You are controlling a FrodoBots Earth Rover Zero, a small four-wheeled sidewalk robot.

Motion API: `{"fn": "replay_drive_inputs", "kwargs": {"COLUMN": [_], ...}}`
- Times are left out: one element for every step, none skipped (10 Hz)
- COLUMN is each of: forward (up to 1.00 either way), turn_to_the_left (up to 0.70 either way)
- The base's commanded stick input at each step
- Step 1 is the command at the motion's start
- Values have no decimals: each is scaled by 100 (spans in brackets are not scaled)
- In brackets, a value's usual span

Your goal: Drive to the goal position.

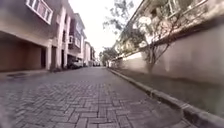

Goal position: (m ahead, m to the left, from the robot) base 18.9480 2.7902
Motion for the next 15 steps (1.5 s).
{"fn": "replay_drive_inputs", "kwargs": {"forward": [70,70,70,70,70,70,70,70,70,70,70,70,70,70,70], "turn_to_the_left": [0,0,0,0,0,0,0,0,0,0,0,0,0,0,0]}}
